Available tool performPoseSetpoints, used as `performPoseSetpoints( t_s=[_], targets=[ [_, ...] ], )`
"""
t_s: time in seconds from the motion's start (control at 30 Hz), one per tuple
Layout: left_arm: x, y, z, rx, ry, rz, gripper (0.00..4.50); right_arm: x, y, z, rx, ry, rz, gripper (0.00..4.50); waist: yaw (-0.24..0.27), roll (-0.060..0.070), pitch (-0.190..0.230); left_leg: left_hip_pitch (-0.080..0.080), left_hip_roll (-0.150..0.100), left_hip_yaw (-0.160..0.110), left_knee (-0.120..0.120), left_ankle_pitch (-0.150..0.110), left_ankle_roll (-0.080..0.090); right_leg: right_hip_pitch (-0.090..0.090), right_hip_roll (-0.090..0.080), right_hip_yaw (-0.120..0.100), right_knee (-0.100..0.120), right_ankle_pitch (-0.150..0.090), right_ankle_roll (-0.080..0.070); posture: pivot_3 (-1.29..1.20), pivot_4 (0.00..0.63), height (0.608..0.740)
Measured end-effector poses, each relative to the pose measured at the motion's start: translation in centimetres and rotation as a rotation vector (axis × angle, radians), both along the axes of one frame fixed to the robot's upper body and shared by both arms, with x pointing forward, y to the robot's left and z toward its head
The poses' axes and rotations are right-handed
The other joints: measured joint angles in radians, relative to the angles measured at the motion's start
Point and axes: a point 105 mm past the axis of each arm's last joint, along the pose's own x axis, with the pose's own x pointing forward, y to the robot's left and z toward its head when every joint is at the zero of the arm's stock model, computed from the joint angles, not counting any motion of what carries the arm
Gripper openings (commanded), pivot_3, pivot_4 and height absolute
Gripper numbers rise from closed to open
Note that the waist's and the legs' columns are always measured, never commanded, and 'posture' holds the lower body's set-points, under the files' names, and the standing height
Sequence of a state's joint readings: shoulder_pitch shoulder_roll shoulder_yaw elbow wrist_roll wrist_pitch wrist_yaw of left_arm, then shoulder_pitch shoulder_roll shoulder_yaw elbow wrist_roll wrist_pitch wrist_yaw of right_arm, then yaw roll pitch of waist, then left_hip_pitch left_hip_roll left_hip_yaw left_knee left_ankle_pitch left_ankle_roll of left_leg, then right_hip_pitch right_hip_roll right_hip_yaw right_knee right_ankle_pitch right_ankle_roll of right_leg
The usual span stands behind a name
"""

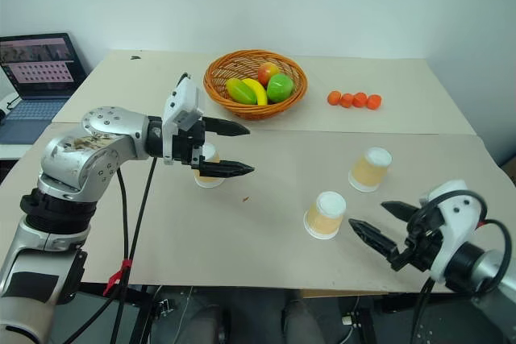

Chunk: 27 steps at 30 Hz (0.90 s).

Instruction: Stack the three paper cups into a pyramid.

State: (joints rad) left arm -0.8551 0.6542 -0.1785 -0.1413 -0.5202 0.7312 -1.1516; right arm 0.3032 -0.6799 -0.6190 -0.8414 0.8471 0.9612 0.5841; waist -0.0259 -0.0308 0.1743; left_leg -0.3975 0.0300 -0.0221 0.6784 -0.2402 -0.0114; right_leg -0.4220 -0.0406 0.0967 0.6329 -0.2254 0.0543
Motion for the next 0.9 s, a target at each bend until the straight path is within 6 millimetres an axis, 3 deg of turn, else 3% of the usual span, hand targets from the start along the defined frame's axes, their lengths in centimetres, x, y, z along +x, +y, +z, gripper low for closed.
performPoseSetpoints(
  t_s=[0.17, 0.37, 0.57, 0.9],
  targets=[
    [-0.3, -0.3, 0.2, 0.011, 0.003, -0.035, 4.50, 0.6, 1.8, -1.3, -0.004, -0.017, 0.061, 4.41, -0.004, 0.000, 0.000, 0.000, 0.000, 0.000, 0.000, 0.000, 0.000, 0.000, 0.000, 0.000, 0.000, 0.000, 0.000, 0.00, 0.150, 0.734],
    [-0.5, -1.1, 1.5, -0.026, -0.003, -0.052, 4.50, 2.6, 0.2, -2.6, -0.044, -0.040, 0.000, 4.41, -0.001, 0.000, 0.000, -0.001, 0.000, 0.000, 0.001, 0.000, 0.000, 0.000, 0.000, 0.000, -0.001, 0.000, 0.000, 0.00, 0.150, 0.734],
    [-0.3, -1.2, 2.1, -0.046, -0.016, -0.036, 4.50, 4.0, 0.0, -3.4, -0.048, -0.053, 0.013, 4.41, -0.005, 0.000, 0.000, -0.001, 0.001, -0.001, 0.000, 0.000, 0.000, -0.001, 0.001, 0.000, 0.000, 0.000, 0.000, 0.00, 0.150, 0.734],
    [0.3, -0.3, 1.1, -0.036, -0.007, 0.032, 4.50, 6.3, 2.5, -0.4, 0.024, -0.155, 0.096, 4.41, -0.016, 0.000, 0.000, -0.001, 0.001, -0.001, 0.001, 0.000, 0.000, -0.001, 0.002, 0.000, 0.001, 0.001, 0.000, 0.00, 0.150, 0.734]
  ],
)
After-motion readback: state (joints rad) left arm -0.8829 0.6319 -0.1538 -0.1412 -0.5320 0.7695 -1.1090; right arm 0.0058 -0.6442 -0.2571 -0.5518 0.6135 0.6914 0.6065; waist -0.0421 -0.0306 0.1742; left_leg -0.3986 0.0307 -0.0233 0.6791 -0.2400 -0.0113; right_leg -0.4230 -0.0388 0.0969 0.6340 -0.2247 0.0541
